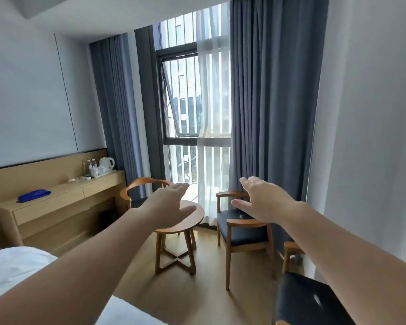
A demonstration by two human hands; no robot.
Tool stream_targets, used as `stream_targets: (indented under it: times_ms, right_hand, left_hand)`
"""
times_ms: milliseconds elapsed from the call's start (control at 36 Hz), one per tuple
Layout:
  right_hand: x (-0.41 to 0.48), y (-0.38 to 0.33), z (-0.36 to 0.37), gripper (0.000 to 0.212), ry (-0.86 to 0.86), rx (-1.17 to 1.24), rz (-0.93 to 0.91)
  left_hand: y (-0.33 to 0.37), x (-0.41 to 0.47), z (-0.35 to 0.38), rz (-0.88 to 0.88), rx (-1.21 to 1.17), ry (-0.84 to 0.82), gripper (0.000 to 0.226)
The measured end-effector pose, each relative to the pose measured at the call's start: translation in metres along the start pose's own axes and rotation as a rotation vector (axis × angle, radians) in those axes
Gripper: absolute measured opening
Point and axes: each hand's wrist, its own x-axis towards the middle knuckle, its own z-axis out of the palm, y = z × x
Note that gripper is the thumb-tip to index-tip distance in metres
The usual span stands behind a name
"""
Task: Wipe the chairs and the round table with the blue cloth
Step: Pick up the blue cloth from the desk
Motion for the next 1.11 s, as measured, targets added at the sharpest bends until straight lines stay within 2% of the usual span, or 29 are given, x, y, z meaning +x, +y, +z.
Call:
stream_targets:
  times_ms: [194, 611, 1111]
  right_hand:
    - [0.073, 0.004, 0.056, 0.072, -0.057, 0.026, 0.07]
    - [0.202, 0.036, 0.142, 0.075, -0.147, 0.065, 0.101]
    - [0.353, 0.138, 0.234, 0.072, -0.253, 0.1, -0.037]
  left_hand:
    - [-0.042, 0.066, 0.052, -0.005, -0.01, -0.099, 0.073]
    - [-0.114, 0.195, 0.14, -0.06, -0.006, -0.219, 0.073]
    - [-0.129, 0.337, 0.228, -0.242, -0.024, -0.271, 0.073]
